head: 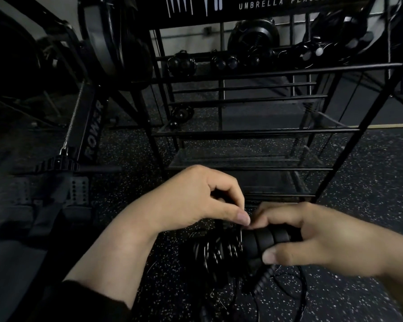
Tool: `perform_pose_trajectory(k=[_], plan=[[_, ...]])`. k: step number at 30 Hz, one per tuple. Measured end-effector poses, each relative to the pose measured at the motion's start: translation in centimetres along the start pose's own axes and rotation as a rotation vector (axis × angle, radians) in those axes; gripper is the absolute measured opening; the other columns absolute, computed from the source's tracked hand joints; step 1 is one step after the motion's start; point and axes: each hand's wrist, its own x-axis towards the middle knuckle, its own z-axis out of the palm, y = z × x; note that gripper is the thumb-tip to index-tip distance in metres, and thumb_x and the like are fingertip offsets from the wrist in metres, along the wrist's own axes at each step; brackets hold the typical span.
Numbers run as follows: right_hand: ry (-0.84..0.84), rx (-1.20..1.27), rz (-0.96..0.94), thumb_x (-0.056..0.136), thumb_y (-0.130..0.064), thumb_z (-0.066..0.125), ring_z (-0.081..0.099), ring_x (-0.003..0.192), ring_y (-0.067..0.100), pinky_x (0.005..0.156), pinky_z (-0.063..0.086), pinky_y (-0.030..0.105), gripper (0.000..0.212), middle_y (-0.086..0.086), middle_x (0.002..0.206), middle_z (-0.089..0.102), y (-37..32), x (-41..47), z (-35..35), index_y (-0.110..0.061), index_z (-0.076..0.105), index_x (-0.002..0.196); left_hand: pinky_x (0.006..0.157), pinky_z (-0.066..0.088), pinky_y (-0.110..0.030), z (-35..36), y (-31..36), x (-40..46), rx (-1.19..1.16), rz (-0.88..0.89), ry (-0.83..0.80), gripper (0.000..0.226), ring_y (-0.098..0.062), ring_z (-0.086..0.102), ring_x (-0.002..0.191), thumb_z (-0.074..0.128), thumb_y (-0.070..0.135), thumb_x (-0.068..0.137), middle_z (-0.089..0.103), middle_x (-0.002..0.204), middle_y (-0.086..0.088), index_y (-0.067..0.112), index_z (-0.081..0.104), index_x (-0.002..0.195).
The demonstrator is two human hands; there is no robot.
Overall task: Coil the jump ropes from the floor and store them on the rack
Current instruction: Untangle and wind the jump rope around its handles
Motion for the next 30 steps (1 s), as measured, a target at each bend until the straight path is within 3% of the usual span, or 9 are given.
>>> perform_pose_trajectory(k=[3, 6, 8, 10, 14, 16, 19, 26, 30], plan=[[-0.003, 0.074, -0.060, 0.088, -0.033, 0.078, 0.067, 0.098, 0.027, 0.088, 0.057, 0.044, 0.020, -0.006, 0.106, 0.066, -0.1, -0.2, 0.1, -0.032, 0.075, 0.107, 0.068, 0.041, -0.016, 0.5, -0.6, 0.2, -0.139, 0.051, -0.005, 0.012, -0.001, 0.056, 0.068, 0.087, 0.025, 0.076, 0.065, 0.072, 0.013, 0.023, 0.076, 0.076], [0.028, 0.206, -0.130, 0.085, -0.034, 0.079, 0.065, 0.099, 0.038, 0.090, 0.055, 0.052, 0.028, 0.008, 0.108, 0.070, 0.0, -0.4, 0.1, -0.025, 0.073, 0.111, 0.067, 0.041, -0.013, 1.2, -1.2, 0.6, -0.282, 0.057, 0.024, 0.023, 0.001, 0.056, 0.067, 0.082, 0.054, 0.074, 0.065, 0.072, 0.016, 0.032, 0.075, 0.076], [0.086, 0.288, -0.161, 0.078, -0.045, 0.084, 0.066, 0.091, 0.029, 0.085, 0.055, 0.038, 0.036, 0.009, 0.103, 0.072, 0.2, -0.5, 0.2, -0.029, 0.072, 0.108, 0.061, 0.042, -0.008, 1.9, -1.2, 1.3, -0.381, 0.034, 0.060, 0.016, 0.006, 0.057, 0.061, 0.081, 0.037, 0.083, 0.065, 0.068, 0.017, 0.026, 0.073, 0.076], [0.149, 0.464, -0.205, 0.071, -0.043, 0.090, 0.068, 0.091, 0.020, 0.082, 0.054, 0.027, 0.039, 0.010, 0.100, 0.074, 0.5, -0.3, 0.4, -0.027, 0.071, 0.101, 0.055, 0.045, -0.009, 2.7, -1.1, 1.6, -0.551, -0.015, 0.112, 0.012, 0.005, 0.059, 0.056, 0.059, 0.011, 0.092, 0.066, 0.064, 0.013, 0.009, 0.064, 0.081], [0.299, 0.767, -0.293, 0.070, -0.020, 0.089, 0.074, 0.089, 0.023, 0.074, 0.058, 0.027, 0.028, 0.018, 0.099, 0.075, 0.1, 0.3, 0.9, -0.019, 0.073, 0.093, 0.060, 0.050, -0.018, 4.4, -1.6, 1.0, -0.769, -0.158, 0.308, 0.058, -0.007, 0.061, 0.062, 0.038, -0.011, 0.102, 0.065, 0.065, 0.007, 0.018, 0.072, 0.066], [0.432, 0.806, -0.281, 0.071, -0.013, 0.078, 0.074, 0.088, 0.024, 0.069, 0.058, 0.028, 0.017, 0.018, 0.098, 0.076, -0.2, 0.7, 1.1, -0.019, 0.074, 0.086, 0.049, 0.037, -0.021, 5.4, -1.5, 1.2, -0.717, -0.227, 0.416, 0.054, -0.010, 0.046, 0.053, 0.042, -0.015, 0.100, 0.052, 0.057, 0.002, 0.016, 0.063, 0.061], [0.576, 0.863, -0.255, 0.076, -0.011, 0.069, 0.073, 0.095, 0.029, 0.072, 0.058, 0.033, 0.022, 0.023, 0.104, 0.074, -0.4, 1.2, 1.2, -0.009, 0.068, 0.098, 0.042, 0.026, -0.021, 6.3, -0.9, 2.4, -0.731, -0.262, 0.497, 0.030, -0.009, 0.033, 0.045, 0.041, -0.002, 0.103, 0.042, 0.056, 0.001, 0.010, 0.052, 0.078], [0.780, 0.917, -0.205, 0.081, -0.013, 0.066, 0.071, 0.110, 0.032, 0.104, 0.053, 0.045, 0.025, 0.022, 0.111, 0.074, -0.1, 2.2, 1.7, -0.006, 0.060, 0.104, 0.046, 0.029, -0.020, 6.7, -1.0, 2.6, -0.649, -0.308, 0.371, 0.034, -0.006, 0.038, 0.052, 0.055, 0.012, 0.093, 0.054, 0.067, 0.005, 0.031, 0.067, 0.068], [0.878, 0.683, -0.104, 0.076, -0.036, 0.075, 0.072, 0.107, 0.032, 0.090, 0.058, 0.041, 0.031, 0.014, 0.105, 0.076, 0.1, 2.5, 2.5, -0.021, 0.067, 0.102, 0.053, 0.035, -0.021, 7.3, -0.2, 2.2, -0.631, -0.333, 0.298, 0.016, -0.001, 0.046, 0.058, 0.069, 0.058, 0.079, 0.060, 0.069, 0.022, 0.042, 0.073, 0.079]])
